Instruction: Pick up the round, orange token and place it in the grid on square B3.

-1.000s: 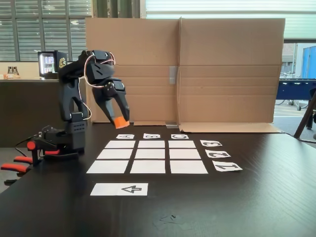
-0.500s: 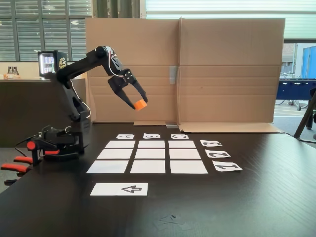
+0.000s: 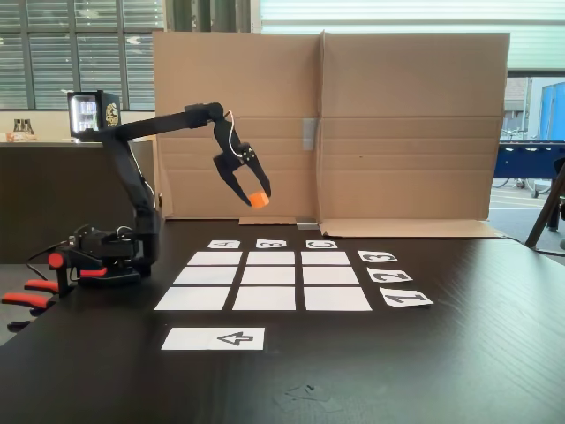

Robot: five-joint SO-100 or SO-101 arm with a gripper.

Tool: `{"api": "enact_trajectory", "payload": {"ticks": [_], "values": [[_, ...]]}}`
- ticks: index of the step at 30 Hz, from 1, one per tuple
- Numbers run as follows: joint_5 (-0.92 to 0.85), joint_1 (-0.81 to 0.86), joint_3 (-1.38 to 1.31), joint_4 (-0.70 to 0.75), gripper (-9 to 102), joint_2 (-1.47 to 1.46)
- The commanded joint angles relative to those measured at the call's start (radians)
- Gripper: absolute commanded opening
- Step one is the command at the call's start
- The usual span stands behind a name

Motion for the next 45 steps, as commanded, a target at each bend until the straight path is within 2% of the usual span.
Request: {"api": "enact_trajectory", "payload": {"ticks": [1,8,20,40,41,45], "values": [[0.040,-0.038,-0.026,-0.046,-1,-0.091],[0.092,-0.071,-0.086,-0.138,-1,-0.301],[0.150,-0.132,-0.244,-0.138,-1,-0.601],[0.167,-0.176,-0.282,-0.138,-1,-0.681],[0.167,-0.178,-0.282,-0.138,1,-0.684],[0.167,-0.181,-0.279,-0.133,19,-0.686]]}}
